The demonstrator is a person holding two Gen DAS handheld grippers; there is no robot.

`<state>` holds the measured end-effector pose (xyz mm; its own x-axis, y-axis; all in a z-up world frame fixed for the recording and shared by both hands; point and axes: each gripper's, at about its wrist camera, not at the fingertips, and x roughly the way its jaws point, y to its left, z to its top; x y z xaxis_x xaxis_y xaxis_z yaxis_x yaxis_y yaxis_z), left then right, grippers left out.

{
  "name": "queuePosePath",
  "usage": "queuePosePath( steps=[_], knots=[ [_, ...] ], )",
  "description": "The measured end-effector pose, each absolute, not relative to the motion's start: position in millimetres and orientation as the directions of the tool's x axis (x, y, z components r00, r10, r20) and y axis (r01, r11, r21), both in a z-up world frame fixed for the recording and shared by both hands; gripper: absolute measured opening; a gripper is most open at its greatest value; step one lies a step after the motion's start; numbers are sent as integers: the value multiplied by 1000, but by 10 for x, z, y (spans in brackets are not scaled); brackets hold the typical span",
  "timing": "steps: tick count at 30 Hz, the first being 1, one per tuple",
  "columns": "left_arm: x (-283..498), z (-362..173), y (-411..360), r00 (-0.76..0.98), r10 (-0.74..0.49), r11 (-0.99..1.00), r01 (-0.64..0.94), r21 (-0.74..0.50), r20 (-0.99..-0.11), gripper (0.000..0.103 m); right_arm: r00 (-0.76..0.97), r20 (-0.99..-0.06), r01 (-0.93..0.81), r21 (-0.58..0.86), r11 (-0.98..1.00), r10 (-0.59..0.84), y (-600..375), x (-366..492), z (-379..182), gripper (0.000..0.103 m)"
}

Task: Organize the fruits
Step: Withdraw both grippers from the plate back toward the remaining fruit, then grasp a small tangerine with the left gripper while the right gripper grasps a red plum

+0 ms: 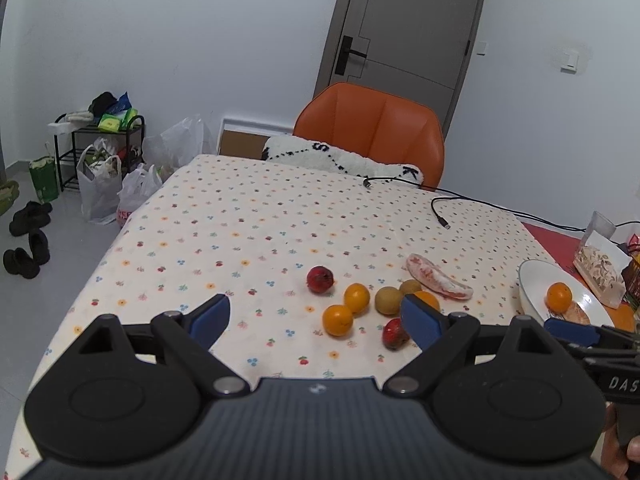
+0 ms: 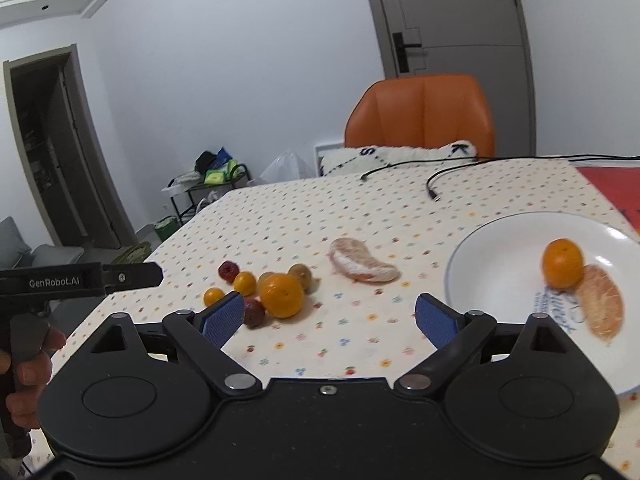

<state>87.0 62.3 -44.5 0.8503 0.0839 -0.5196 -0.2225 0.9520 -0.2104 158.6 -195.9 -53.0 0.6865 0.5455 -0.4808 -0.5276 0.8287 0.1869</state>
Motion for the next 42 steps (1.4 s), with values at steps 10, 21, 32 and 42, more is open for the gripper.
queuePosePath(
  steps=[10, 21, 32, 42],
  knots=[
    [959, -596, 638, 833, 80, 957, -217, -191, -547, 86, 629, -530, -560, 199, 804, 569, -1794, 1636, -655, 64],
    [1044, -725, 692, 816, 55, 959, -204, -197, -576, 70, 546, -568, -606, 240, 758, 616, -1527, 1720, -767, 45],
    [1168, -777, 769, 806, 25, 960, -185, -211, -592, 63, 502, -589, -626, 258, 736, 633, -1220, 1846, -877, 45],
    [1293, -813, 759, 801, -13, 959, -160, -234, -598, 56, 521, -586, -616, 244, 749, 621, -1138, 1923, -890, 36]
  ],
)
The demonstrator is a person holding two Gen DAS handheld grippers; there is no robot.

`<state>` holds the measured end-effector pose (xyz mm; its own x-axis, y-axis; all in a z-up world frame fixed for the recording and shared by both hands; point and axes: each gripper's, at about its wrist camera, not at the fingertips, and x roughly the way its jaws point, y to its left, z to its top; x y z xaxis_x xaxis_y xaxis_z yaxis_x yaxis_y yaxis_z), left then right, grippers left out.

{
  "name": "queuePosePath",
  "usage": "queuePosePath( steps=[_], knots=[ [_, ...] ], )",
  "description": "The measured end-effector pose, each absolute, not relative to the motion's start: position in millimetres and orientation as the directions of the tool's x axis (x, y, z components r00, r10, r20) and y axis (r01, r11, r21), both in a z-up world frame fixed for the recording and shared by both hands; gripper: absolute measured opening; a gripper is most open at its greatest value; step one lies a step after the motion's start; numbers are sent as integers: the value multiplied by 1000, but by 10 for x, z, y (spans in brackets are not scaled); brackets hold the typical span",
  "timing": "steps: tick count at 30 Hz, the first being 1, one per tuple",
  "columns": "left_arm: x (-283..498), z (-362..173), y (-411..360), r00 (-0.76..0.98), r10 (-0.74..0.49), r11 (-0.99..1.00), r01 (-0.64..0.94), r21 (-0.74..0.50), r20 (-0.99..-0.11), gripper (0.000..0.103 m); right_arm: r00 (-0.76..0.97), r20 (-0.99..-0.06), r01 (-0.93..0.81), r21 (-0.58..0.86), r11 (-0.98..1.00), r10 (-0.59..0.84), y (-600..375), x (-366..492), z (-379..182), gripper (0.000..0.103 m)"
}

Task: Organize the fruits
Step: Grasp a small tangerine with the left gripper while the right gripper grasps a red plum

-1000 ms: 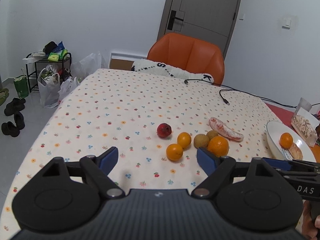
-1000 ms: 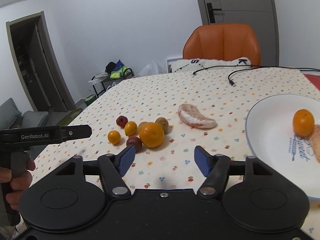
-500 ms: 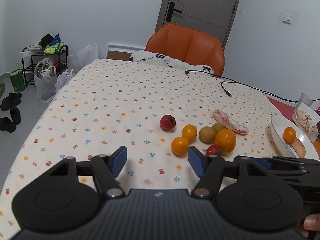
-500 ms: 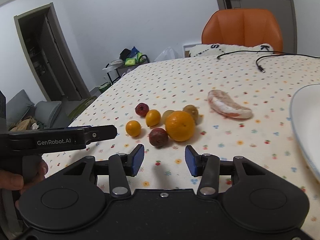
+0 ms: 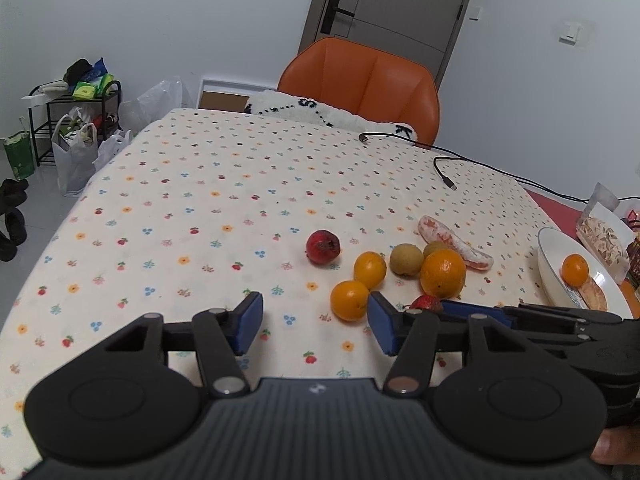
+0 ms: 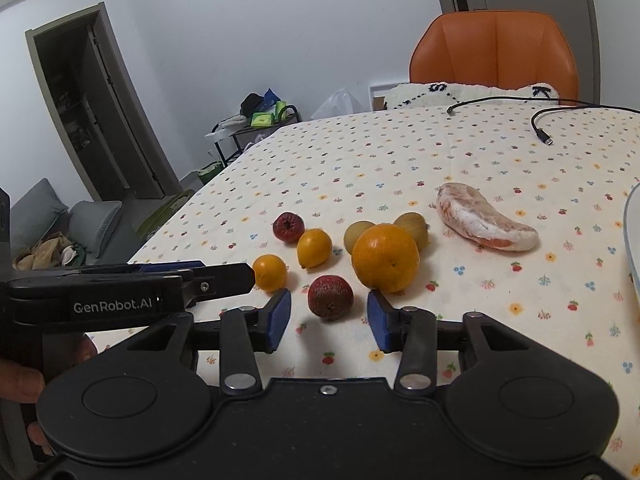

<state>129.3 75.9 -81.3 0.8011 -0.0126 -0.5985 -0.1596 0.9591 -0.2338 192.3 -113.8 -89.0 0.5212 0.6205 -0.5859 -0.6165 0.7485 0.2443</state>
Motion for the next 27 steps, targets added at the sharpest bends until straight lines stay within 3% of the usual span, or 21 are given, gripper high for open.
queuePosePath(
  steps=[2, 12, 17, 27],
  knots=[
    [1311, -819, 744, 801, -17, 959, -155, -236, -599, 56, 526, -588, -613, 238, 753, 614, -1144, 1935, -891, 24],
    [1448, -846, 615, 802, -33, 962, -136, -236, -596, 44, 533, -591, -591, 254, 766, 606, -1343, 1923, -858, 24],
    [1499, -882, 567, 796, -25, 964, -141, -226, -605, 22, 550, -582, -576, 255, 777, 599, -1465, 1903, -823, 24],
    [1408, -719, 376, 826, -46, 971, -96, -220, -562, 22, 597, -558, -533, 261, 805, 576, -1771, 1851, -731, 24]
  ],
)
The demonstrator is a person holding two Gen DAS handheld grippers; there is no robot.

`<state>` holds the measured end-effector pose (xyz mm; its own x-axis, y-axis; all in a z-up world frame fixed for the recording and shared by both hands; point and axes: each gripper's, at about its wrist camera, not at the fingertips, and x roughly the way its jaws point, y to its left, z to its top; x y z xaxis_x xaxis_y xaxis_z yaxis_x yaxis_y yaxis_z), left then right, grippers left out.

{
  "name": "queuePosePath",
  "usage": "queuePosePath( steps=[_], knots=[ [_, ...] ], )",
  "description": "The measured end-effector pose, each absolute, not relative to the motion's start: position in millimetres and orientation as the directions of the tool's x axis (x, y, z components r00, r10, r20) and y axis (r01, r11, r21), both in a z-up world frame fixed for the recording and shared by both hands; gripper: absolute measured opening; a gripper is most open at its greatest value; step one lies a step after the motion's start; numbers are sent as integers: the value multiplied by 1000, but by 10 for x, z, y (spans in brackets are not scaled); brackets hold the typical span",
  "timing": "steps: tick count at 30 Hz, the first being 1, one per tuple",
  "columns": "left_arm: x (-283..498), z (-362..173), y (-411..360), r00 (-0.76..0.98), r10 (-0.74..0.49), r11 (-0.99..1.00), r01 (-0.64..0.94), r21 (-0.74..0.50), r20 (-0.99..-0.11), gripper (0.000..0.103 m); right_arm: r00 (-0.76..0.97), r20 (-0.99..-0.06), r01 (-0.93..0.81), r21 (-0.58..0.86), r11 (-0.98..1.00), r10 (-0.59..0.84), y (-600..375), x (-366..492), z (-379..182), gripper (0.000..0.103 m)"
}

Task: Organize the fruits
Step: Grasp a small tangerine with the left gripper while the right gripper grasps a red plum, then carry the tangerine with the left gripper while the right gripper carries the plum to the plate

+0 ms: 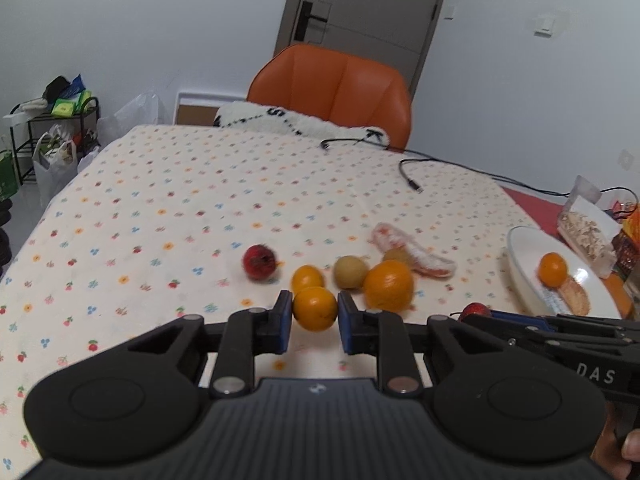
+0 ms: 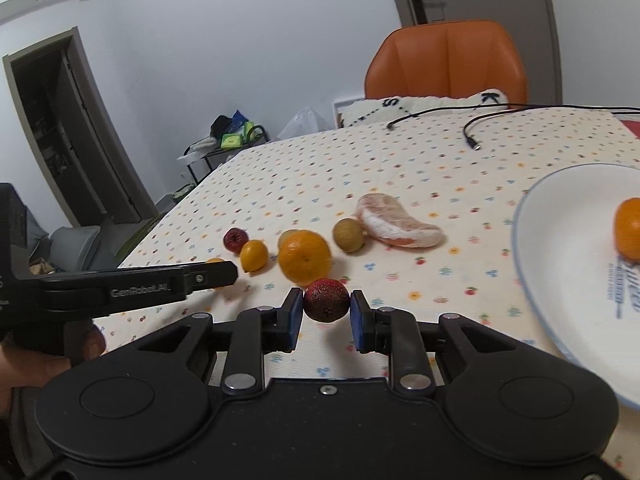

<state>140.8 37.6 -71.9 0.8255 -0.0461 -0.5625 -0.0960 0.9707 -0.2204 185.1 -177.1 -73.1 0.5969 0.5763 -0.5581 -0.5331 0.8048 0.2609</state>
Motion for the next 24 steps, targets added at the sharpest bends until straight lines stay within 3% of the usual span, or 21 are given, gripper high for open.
queuePosePath(
  steps=[24],
  knots=[
    [1442, -436, -422, 851, -178, 971, 70, -229, -494, 22, 725, -496, -411, 246, 878, 478, -2612, 1643, -472, 24]
  ],
)
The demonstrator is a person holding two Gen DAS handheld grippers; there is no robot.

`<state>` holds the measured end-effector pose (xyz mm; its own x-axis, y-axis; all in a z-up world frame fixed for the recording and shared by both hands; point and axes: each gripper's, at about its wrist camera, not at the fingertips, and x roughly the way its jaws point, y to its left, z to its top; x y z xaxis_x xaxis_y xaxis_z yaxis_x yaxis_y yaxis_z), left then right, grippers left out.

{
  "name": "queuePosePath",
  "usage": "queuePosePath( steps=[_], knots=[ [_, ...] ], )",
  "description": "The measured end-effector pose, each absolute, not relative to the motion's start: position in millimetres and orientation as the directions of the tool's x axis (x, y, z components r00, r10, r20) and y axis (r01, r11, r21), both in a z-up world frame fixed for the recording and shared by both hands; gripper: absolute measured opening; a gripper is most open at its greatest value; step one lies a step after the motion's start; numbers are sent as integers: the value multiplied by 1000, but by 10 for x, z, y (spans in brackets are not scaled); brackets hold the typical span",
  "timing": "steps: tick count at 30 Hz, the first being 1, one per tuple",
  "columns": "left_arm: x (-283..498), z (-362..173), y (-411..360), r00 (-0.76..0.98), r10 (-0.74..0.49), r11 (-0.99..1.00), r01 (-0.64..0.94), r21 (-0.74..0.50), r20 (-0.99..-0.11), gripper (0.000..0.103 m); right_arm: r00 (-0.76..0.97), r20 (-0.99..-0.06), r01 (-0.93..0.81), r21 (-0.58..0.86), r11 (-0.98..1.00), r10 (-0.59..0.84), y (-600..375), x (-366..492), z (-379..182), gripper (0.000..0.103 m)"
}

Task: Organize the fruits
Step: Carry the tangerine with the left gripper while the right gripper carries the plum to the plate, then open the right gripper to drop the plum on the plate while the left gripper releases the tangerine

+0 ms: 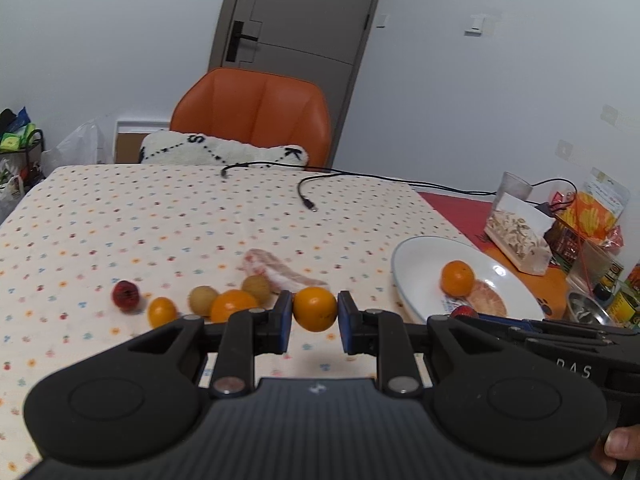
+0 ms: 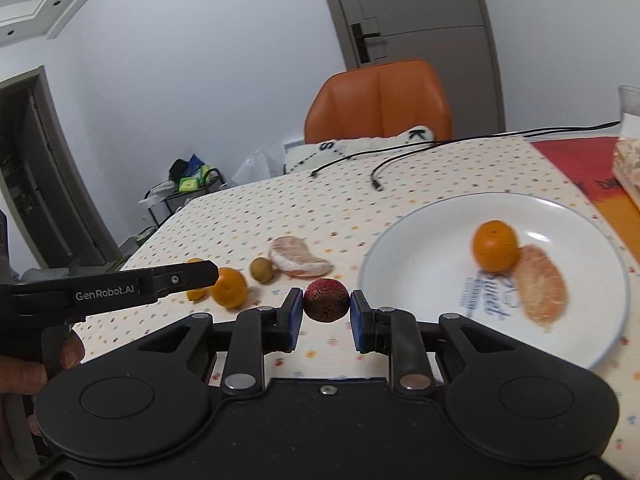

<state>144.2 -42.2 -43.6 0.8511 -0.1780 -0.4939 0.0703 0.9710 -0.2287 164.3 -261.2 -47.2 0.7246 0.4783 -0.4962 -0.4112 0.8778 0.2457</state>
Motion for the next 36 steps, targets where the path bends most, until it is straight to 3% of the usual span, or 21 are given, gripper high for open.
queuePosePath(
  steps=[28, 36],
  knots=[
    [1665, -424, -1230, 817, -299, 952, 223, -208, -494, 22, 788, -492, -258, 282, 924, 370, -3428, 1562, -590, 24],
    [1735, -469, -1372, 801, -317, 948, 246, -203, -508, 22, 796, -493, -231, 290, 929, 352, -3541, 1546, -614, 31]
  ],
)
